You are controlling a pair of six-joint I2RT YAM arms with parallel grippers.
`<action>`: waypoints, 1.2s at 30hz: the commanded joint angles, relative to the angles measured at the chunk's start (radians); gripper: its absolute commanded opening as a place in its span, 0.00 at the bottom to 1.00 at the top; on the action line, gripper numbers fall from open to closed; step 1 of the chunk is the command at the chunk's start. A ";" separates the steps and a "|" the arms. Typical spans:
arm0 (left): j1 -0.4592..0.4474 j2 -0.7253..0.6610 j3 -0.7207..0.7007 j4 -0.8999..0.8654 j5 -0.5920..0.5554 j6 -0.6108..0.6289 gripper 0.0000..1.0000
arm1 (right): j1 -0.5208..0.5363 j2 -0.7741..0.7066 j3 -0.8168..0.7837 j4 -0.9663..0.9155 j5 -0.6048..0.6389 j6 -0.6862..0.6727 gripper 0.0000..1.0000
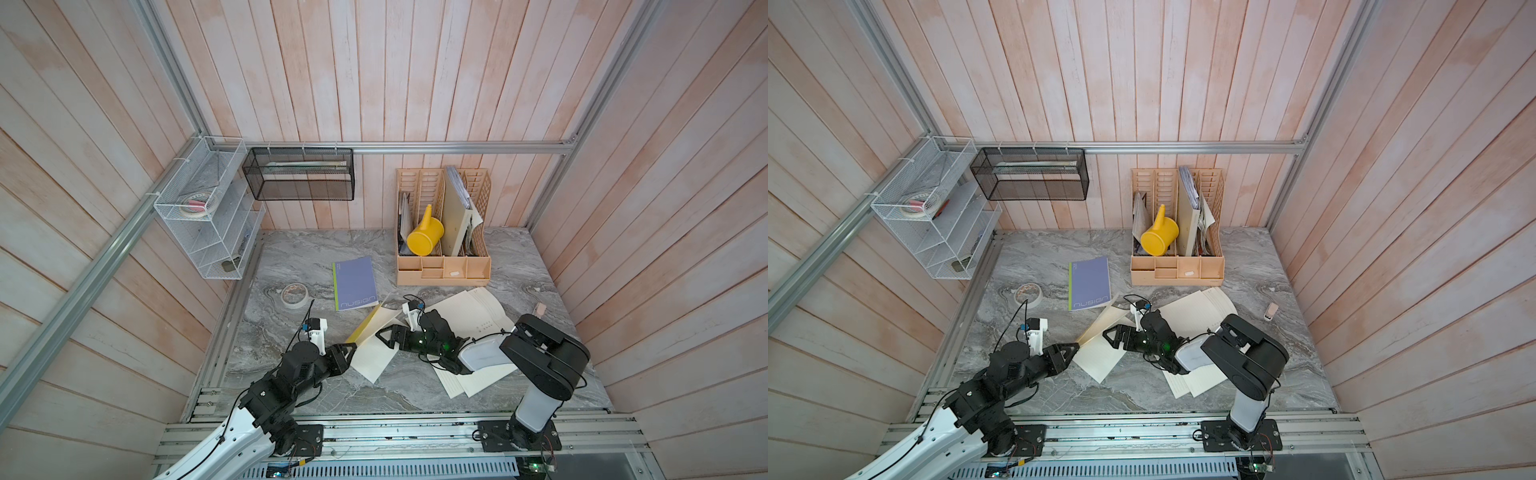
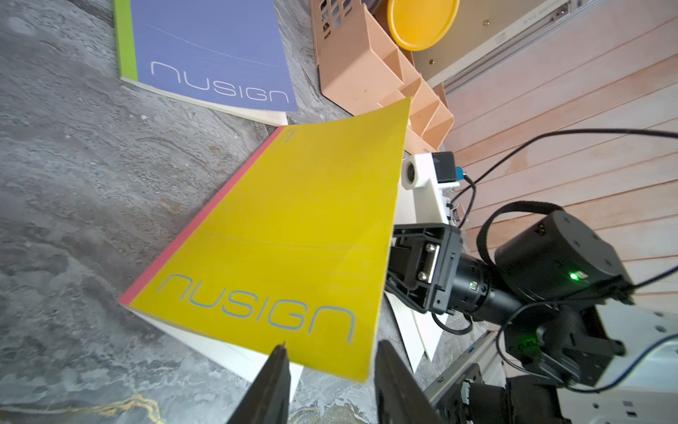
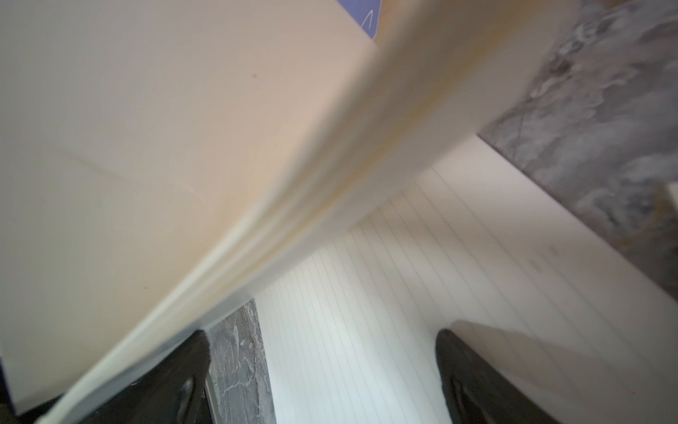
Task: Close the notebook
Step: Close the notebook at the center of the board.
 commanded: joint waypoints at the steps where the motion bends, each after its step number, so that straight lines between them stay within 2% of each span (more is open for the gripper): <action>1: -0.004 0.004 0.023 0.051 0.089 0.058 0.42 | -0.004 0.054 -0.016 -0.180 -0.017 -0.005 0.98; 4: -0.004 0.008 0.055 0.077 0.161 0.075 0.42 | -0.009 0.054 -0.016 -0.185 -0.020 -0.007 0.98; 6: -0.004 0.021 0.101 0.052 0.171 0.097 0.42 | -0.013 0.053 -0.017 -0.191 -0.020 -0.009 0.98; 12: 0.024 0.148 0.232 -0.066 0.049 0.154 0.44 | -0.024 0.041 -0.021 -0.200 -0.026 -0.011 0.98; 14: 0.113 0.269 0.267 -0.084 0.111 0.173 0.46 | -0.024 0.035 -0.017 -0.205 -0.026 -0.012 0.98; 17: 0.265 0.444 0.280 -0.031 0.287 0.187 0.46 | -0.025 0.028 -0.010 -0.216 -0.026 -0.015 0.98; 19: 0.339 0.541 0.278 0.035 0.393 0.193 0.45 | -0.024 0.021 -0.007 -0.219 -0.029 -0.017 0.98; 21: 0.371 0.618 0.294 0.061 0.447 0.210 0.44 | -0.024 0.010 -0.007 -0.222 -0.024 -0.016 0.98; 28: 0.388 0.827 0.320 0.150 0.573 0.246 0.44 | -0.024 -0.018 0.014 -0.265 -0.013 -0.041 0.98; 36: 0.388 0.910 0.262 0.234 0.565 0.236 0.44 | -0.024 -0.058 0.038 -0.314 -0.009 -0.067 0.98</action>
